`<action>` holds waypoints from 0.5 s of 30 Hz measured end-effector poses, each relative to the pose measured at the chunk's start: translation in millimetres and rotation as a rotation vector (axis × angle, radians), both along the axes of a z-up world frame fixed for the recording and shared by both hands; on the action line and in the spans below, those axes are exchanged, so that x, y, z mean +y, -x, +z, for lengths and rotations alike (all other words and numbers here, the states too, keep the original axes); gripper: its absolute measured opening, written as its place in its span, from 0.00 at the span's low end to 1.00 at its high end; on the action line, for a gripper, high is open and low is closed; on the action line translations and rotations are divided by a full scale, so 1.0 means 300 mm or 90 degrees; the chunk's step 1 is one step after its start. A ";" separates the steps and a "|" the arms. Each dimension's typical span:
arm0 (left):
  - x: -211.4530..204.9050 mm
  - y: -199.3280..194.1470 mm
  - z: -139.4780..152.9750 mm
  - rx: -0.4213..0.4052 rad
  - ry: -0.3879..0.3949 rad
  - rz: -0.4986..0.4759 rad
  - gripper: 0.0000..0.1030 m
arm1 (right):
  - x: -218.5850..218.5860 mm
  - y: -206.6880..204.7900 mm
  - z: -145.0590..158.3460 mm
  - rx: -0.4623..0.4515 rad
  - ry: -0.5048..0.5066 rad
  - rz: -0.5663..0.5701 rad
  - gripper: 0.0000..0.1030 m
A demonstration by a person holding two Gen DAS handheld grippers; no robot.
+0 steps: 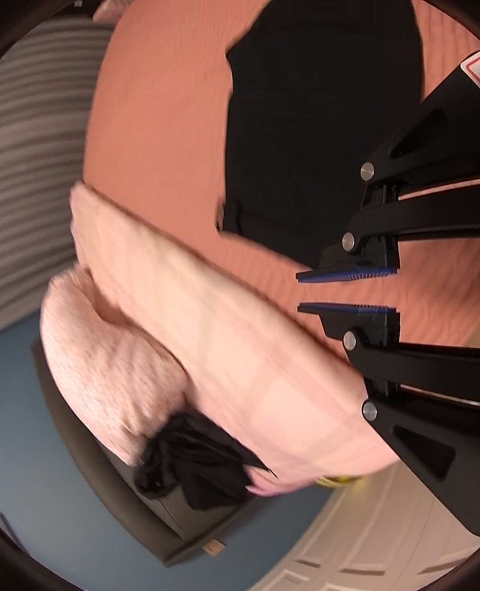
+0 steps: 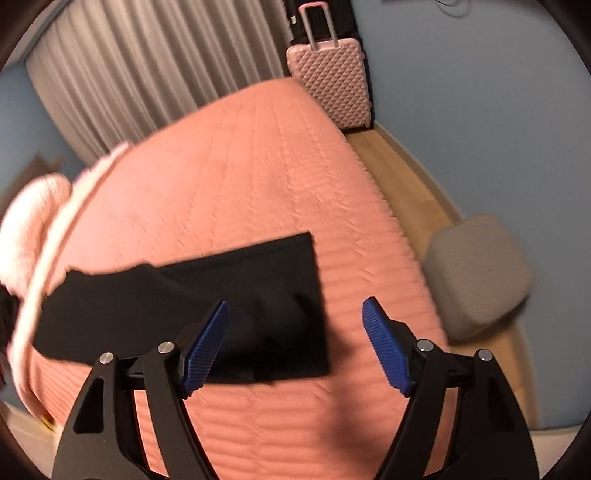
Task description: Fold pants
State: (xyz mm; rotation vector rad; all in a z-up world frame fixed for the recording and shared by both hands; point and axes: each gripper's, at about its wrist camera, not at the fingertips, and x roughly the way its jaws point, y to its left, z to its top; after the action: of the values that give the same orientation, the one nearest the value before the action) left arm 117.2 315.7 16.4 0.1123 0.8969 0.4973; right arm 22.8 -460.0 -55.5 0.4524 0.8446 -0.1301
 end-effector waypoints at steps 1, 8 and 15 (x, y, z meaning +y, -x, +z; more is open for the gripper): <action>-0.053 -0.019 0.009 -0.005 0.010 -0.017 0.23 | -0.011 -0.014 -0.021 0.001 -0.029 -0.008 0.74; -0.583 -0.001 -0.014 -0.018 0.105 -0.181 0.29 | -0.028 0.013 -0.130 0.026 -0.199 -0.059 0.74; -0.955 0.038 -0.070 0.012 0.104 -0.309 0.29 | 0.033 -0.100 -0.132 0.061 -0.163 -0.036 0.08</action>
State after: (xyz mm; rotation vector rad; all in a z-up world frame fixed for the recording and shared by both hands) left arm 105.8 29.2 -4.6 0.1794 0.8888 -0.0282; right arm 52.7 -450.0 -95.2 0.7158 0.9476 -0.0966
